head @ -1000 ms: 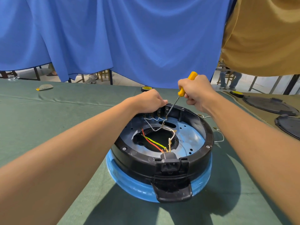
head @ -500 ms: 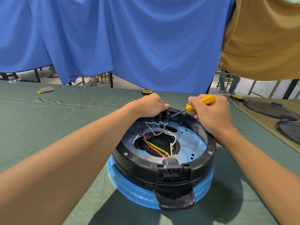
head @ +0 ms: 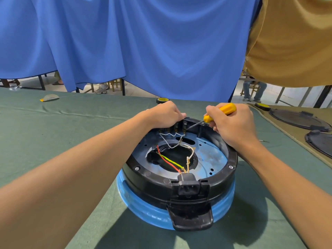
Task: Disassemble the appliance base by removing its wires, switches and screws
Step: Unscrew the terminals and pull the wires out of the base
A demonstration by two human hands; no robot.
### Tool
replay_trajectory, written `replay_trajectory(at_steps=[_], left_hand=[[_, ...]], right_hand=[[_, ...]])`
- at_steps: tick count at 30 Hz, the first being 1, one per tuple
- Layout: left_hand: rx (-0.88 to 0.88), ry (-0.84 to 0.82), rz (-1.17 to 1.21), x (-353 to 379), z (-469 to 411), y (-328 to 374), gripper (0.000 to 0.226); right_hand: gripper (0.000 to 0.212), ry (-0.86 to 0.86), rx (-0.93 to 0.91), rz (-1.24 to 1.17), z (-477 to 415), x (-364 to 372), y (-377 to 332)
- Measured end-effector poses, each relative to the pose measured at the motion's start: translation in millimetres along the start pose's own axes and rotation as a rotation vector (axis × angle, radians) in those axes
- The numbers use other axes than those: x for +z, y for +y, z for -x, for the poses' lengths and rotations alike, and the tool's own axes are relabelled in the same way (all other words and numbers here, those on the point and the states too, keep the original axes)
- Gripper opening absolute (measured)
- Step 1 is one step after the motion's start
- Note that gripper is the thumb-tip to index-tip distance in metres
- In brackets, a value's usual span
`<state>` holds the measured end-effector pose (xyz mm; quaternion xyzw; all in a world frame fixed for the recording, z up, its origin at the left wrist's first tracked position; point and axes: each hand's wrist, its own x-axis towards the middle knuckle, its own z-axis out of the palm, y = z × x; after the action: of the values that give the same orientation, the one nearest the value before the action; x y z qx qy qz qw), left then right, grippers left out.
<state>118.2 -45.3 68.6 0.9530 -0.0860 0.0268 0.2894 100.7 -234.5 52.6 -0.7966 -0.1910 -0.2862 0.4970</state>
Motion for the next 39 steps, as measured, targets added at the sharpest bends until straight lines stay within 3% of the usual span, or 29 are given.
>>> replay_trajectory(at_steps=[7,16,28,39], left_hand=[[-0.008,-0.007,-0.014,-0.1,0.7,1.2,0.052],[-0.021,0.0,-0.024,-0.4,0.2,1.2,0.051],[-0.017,0.009,-0.031,-0.6,0.4,2.5,0.051],[-0.036,0.021,-0.05,-1.0,3.4,3.4,0.05]], right_hand=[[0.034,-0.038,0.027,0.002,-6.5,1.9,0.7],[0.027,-0.126,0.417,-0.202,-51.2,19.9,-0.6],[0.026,-0.169,0.429,-0.105,-65.6,32.7,-13.5],[0.027,-0.03,0.495,-0.038,-65.2,40.2,-21.3]])
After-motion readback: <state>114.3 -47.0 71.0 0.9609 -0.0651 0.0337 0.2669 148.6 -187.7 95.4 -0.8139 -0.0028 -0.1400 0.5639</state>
